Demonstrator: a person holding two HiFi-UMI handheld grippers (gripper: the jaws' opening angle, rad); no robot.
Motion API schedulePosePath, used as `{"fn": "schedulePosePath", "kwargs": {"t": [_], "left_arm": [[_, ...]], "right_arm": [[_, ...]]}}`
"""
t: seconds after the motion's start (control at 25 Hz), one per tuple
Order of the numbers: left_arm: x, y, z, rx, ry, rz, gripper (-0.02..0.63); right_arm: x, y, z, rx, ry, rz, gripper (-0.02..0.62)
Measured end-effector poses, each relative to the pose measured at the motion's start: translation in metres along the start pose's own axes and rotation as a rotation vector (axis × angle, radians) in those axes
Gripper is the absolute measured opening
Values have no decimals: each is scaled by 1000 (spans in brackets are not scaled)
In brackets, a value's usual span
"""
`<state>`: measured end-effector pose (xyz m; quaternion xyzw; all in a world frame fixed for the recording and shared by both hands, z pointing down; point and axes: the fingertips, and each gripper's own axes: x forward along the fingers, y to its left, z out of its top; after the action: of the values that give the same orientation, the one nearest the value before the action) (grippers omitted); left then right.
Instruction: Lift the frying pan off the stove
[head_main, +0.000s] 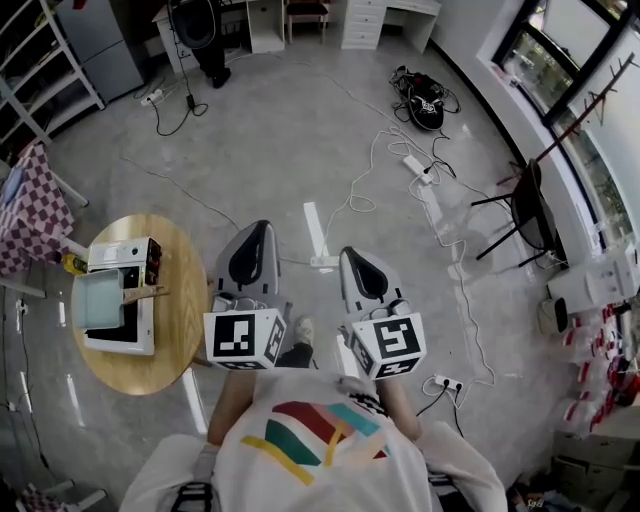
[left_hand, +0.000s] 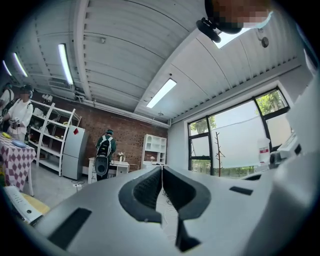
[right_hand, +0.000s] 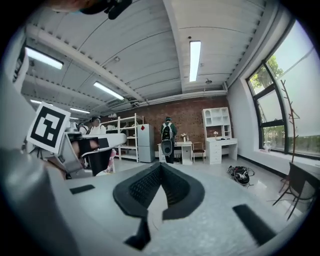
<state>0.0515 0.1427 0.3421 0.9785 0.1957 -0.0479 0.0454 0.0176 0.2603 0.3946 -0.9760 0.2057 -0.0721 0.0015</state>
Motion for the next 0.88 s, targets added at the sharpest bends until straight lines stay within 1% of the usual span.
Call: {"fn": "schedulePosePath", "kwargs": {"t": [0.2,0.32,0.48,0.68,0.88], "left_arm": [[60,24,-14,-25,11,-8,6],[89,39,-21,-37,12,-3,6],[112,57,-24,-49,11,21,6],[127,74,-24,-28,18,57,6],[134,79,-19,-17,1,62,6]], "right_arm": [[53,-29,12,-38,-4,-36,-2],[80,-42,17,-29,-3,-45,-2],[107,-43,22,4,-3,-14,-2],[134,-39,27,-15,-11,9,-2],[152,-36,44,-6,-50,71,-2]]}}
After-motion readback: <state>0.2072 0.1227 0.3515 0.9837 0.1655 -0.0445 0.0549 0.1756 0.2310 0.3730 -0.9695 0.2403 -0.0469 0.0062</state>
